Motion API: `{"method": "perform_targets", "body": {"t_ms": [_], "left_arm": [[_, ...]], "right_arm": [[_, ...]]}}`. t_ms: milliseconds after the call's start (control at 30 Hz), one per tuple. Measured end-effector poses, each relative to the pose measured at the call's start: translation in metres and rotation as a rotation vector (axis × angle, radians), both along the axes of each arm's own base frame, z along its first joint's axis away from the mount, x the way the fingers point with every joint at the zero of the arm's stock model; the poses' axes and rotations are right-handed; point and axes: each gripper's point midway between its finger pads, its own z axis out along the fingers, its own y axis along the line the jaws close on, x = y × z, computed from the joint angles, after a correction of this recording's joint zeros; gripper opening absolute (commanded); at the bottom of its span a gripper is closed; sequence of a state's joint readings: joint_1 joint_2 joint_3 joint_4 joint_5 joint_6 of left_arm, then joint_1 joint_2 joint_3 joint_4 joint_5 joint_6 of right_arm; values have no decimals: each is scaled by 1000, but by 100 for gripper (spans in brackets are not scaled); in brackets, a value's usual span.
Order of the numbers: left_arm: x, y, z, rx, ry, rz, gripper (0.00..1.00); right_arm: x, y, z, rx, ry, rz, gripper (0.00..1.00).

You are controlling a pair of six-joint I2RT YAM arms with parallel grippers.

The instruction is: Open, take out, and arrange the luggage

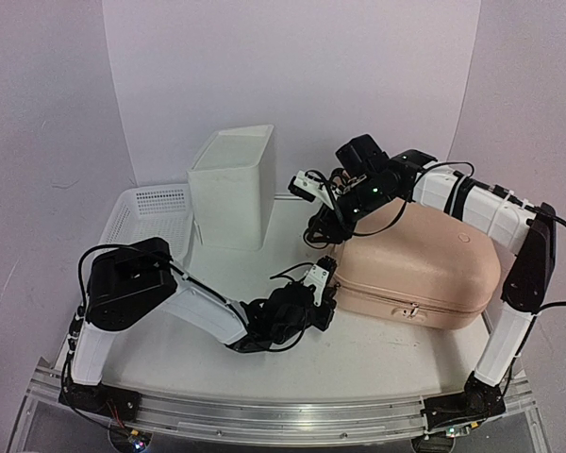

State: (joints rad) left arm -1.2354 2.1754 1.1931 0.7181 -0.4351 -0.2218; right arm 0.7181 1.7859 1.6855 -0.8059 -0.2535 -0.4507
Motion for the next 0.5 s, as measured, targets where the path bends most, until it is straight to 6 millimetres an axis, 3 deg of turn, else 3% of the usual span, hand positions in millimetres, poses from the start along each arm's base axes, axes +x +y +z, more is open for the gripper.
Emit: {"method": "perform_targets", "body": {"t_ms": [233, 500], "left_arm": [[3, 4, 0, 17, -17, 22, 0], [22, 33, 21, -20, -24, 59, 0]], "right_arm": [[0, 1, -1, 11, 4, -11, 0], [-9, 0, 1, 47, 5, -1, 0]]}}
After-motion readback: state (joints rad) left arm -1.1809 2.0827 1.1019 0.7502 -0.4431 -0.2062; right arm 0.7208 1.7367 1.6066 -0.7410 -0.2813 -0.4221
